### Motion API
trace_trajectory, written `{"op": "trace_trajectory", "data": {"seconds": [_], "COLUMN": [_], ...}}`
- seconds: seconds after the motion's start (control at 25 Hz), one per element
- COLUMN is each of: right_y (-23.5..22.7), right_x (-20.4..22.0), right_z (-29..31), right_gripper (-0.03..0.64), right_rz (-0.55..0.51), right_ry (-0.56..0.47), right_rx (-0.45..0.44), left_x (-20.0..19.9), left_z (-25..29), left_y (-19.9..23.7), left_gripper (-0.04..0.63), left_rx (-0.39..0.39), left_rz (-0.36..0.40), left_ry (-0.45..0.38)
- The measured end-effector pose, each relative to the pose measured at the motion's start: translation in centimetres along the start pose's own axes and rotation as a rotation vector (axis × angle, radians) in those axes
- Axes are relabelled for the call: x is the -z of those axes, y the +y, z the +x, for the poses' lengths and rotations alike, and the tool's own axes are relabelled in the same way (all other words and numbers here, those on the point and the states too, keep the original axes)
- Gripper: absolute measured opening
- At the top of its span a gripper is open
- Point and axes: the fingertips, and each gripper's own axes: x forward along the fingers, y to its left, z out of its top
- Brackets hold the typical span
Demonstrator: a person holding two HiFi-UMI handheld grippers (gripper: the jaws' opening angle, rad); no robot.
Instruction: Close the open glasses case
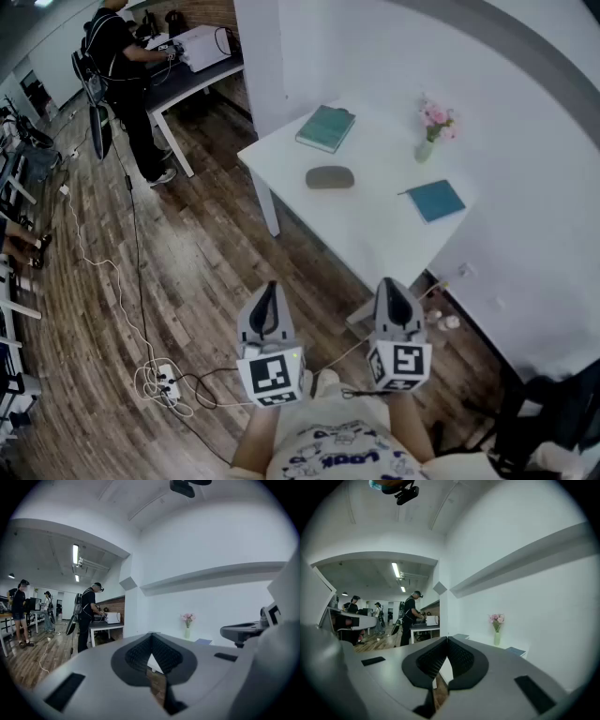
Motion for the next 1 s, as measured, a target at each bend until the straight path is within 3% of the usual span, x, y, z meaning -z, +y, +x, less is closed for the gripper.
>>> {"op": "trace_trajectory", "data": {"seconds": [0.84, 1.0], "right_y": [-1.0, -0.9], "right_x": [1.8, 1.9], "right_z": [1.5, 2.9], "right_gripper": [0.003, 0.003], "right_rz": [0.027, 0.022], "right_ry": [0.047, 0.055], "right_rx": [-0.01, -0.027], "left_x": [1.5, 1.8], "left_z": [0.9, 1.8], "left_y": [-0.9, -0.8], "left_gripper": [0.003, 0.003], "left_rx": [-0.018, -0.03], "left_rz": [0.02, -0.008], "left_ry": [0.033, 0.048]}}
